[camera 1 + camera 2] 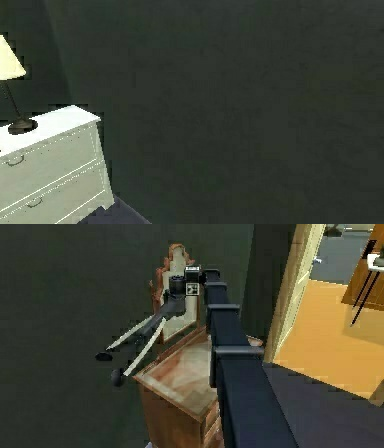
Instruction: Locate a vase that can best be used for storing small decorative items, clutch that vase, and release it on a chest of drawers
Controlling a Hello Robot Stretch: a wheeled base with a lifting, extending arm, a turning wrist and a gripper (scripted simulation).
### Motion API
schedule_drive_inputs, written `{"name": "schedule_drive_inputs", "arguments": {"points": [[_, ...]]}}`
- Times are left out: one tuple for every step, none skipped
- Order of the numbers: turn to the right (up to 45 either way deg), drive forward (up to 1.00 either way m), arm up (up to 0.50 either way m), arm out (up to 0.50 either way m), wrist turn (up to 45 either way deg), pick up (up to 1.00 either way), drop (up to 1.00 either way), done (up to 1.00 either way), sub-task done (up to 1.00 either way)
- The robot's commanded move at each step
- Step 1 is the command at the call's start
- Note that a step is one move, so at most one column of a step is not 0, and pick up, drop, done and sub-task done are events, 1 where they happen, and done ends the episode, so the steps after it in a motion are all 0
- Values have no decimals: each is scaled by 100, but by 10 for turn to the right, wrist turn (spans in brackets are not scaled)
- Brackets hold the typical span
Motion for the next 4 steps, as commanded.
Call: {"name": "schedule_drive_inputs", "arguments": {"points": [[0,0,0,-38,0,0,0,0,0],[-330,0,0,0,0,0,0,0,0],[-30,0,0,0,0,0,0,0,0],[-30,0,0,0,0,0,0,0,0]]}}
